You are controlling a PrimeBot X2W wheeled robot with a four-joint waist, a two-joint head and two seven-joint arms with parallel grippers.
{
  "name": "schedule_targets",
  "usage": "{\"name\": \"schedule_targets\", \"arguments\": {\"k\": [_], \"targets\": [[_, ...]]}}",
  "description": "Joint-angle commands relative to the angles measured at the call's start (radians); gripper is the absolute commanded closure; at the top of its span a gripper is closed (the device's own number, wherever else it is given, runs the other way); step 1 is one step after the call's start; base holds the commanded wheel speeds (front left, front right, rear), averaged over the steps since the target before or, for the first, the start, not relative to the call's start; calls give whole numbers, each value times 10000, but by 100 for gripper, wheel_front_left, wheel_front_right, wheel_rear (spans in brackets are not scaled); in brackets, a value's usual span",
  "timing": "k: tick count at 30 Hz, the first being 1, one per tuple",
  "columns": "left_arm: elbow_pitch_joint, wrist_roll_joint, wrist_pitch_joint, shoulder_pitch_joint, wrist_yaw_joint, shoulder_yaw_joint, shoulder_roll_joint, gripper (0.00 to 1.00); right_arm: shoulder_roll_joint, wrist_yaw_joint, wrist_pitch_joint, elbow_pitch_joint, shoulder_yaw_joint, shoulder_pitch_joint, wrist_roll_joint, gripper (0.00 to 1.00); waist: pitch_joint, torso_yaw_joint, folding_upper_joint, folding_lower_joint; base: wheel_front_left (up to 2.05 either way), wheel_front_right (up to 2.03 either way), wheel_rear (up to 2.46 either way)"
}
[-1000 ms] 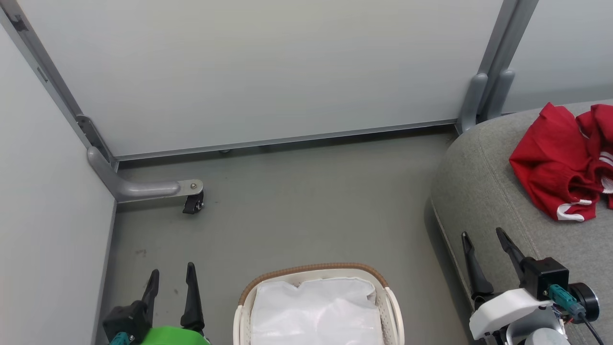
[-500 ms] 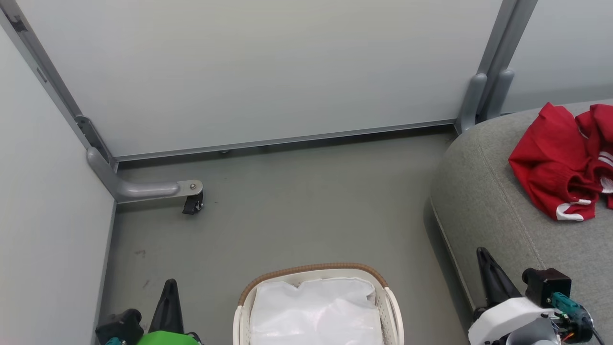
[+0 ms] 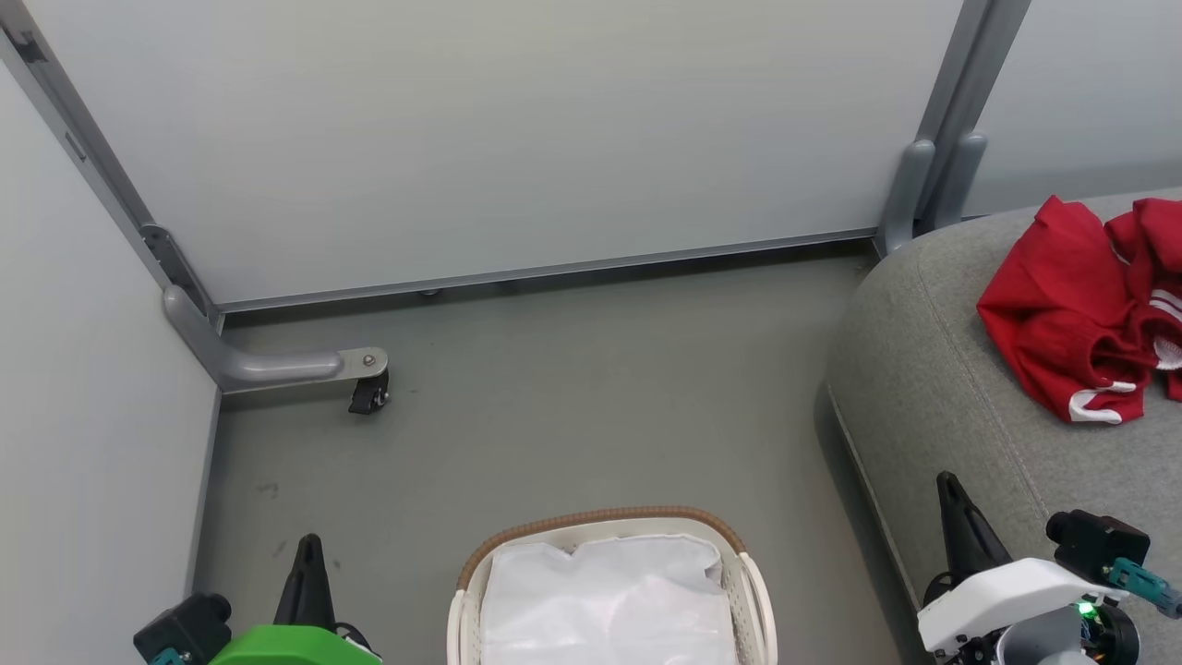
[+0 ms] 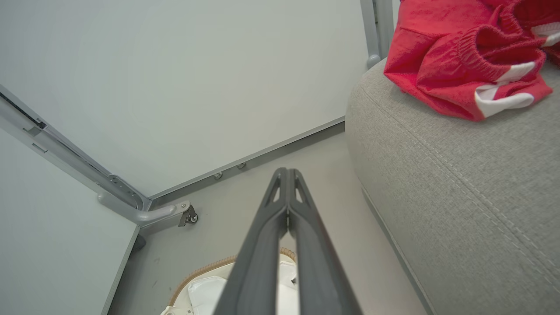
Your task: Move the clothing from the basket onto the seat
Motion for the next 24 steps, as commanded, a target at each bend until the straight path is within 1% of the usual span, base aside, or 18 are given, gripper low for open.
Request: {"name": "schedule_targets", "arguments": {"k": [1, 11, 24], "targets": [[-190, -375, 80, -361, -67, 106, 20, 100, -61, -2, 88, -195, -50, -275, 446, 100, 1, -5, 0, 0, 0, 0, 0], [-317, -1725, 484, -524, -178, 354, 24, 100, -77, -3, 485, -284, -144, -354, 2060, 100, 6, -42, 0, 0, 0, 0, 0], [-452, -3236, 935, -708, -298, 633, 28, 100, -94, -4, 927, -380, -253, -448, 3862, 100, 13, -89, 0, 0, 0, 0, 0]]}}
